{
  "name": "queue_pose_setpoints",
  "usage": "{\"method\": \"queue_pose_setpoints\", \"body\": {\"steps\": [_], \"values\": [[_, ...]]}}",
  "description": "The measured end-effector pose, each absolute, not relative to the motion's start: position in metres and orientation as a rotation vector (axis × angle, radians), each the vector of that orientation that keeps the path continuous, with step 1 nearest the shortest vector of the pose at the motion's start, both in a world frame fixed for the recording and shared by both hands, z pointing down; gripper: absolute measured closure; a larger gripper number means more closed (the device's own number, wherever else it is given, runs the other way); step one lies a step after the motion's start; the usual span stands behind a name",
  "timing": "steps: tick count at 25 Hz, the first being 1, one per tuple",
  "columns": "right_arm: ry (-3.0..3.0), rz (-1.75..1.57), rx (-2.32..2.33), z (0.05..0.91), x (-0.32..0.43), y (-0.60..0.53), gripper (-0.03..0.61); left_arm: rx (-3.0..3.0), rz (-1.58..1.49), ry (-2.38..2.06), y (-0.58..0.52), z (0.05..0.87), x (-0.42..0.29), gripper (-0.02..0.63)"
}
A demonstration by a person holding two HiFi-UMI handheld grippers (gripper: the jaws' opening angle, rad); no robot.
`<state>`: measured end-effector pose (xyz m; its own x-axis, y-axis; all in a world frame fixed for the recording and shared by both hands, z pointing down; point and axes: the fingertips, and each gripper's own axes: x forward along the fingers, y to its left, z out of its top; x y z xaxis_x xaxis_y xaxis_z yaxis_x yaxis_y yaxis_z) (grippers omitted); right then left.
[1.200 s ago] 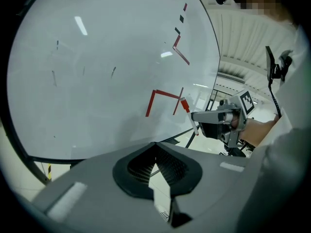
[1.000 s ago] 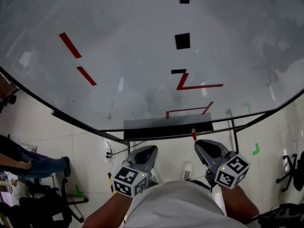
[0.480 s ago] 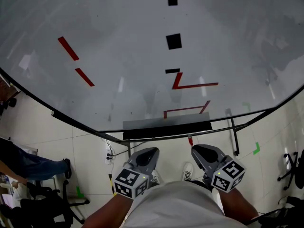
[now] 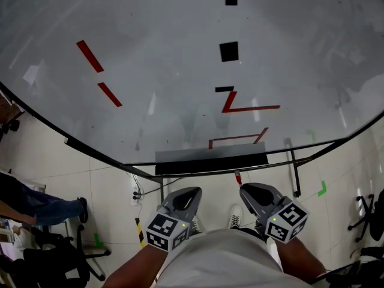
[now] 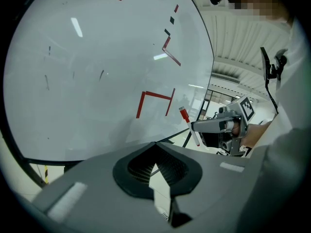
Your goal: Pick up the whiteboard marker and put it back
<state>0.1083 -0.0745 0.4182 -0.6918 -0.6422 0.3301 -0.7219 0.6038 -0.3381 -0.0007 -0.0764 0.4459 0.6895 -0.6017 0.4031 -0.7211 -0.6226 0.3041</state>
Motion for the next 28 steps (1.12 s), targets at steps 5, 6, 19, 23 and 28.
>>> {"method": "queue_pose_setpoints", "body": {"steps": [5, 6, 19, 23, 28], "values": [[-2.648, 0.670, 1.139, 0.420, 0.107, -0.076, 0.538, 2.412, 0.320, -1.043, -0.084, 0.448, -0.006, 0.598], [-2.647, 0.669, 1.138, 0.420, 0.107, -0.076, 0.538, 2.411, 0.325, -1.046, -0.084, 0.448, -0.006, 0.597], [-2.637, 0.665, 1.136, 0.422, 0.105, -0.080, 0.538, 2.404, 0.342, -1.071, -0.092, 0.452, -0.009, 0.597], [-2.634, 0.668, 1.130, 0.424, 0.104, -0.080, 0.538, 2.392, 0.347, -1.075, -0.093, 0.456, -0.011, 0.598], [-2.621, 0.669, 1.131, 0.426, 0.104, -0.081, 0.538, 2.380, 0.353, -1.070, -0.093, 0.460, -0.011, 0.597]]}}
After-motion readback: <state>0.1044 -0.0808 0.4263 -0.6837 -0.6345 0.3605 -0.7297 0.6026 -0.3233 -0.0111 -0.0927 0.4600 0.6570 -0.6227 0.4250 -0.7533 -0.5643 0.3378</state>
